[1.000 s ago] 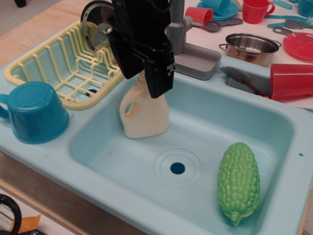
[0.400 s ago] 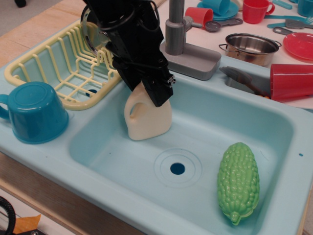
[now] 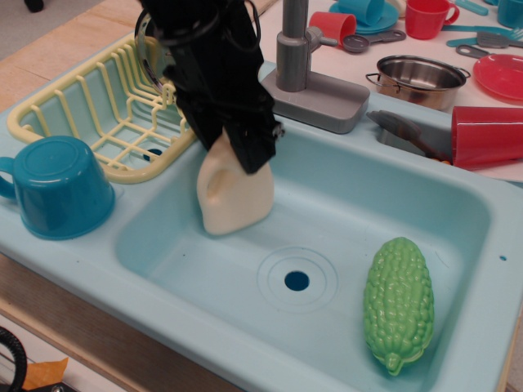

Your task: Put detergent from sink into drying rack

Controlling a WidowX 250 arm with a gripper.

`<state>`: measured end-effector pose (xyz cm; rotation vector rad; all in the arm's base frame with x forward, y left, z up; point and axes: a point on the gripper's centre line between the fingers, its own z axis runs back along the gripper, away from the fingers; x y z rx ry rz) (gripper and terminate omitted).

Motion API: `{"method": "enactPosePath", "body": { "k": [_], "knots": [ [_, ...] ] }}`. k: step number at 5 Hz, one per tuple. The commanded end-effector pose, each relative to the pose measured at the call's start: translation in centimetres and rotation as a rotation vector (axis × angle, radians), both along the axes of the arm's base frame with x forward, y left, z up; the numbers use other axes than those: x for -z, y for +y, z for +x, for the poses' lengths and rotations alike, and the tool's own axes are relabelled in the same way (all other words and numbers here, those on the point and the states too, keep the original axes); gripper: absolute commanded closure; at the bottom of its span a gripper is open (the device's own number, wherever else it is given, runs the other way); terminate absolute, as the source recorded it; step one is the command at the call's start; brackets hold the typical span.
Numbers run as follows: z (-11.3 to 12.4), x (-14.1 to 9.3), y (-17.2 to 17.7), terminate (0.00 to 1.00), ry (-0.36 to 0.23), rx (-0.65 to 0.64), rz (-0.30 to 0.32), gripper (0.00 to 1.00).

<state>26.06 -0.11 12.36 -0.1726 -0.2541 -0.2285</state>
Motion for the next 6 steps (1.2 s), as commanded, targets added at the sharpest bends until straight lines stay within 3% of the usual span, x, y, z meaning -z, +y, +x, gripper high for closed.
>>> {"method": "enactPosePath", "body": {
  "k": [1,2,3,4,5,6],
  "knots": [
    [2.7,-5.7,1.9,0.0,-0.062,-0.005,0.117,1.0],
    [3.0,-7.5,4.4,0.0,-0.065,-0.001,0.157,1.0],
    [2.9,-7.1,6.7,0.0,-0.033,0.004,0.14,1.0],
    [2.5,-5.6,8.5,0.0,0.018,-0.007,0.075,0.0],
    [2.5,-5.6,8.5,0.0,0.018,-0.007,0.075,0.0],
    [2.5,-5.6,8.5,1.0,0.018,-0.007,0.075,0.0]
  ]
}}
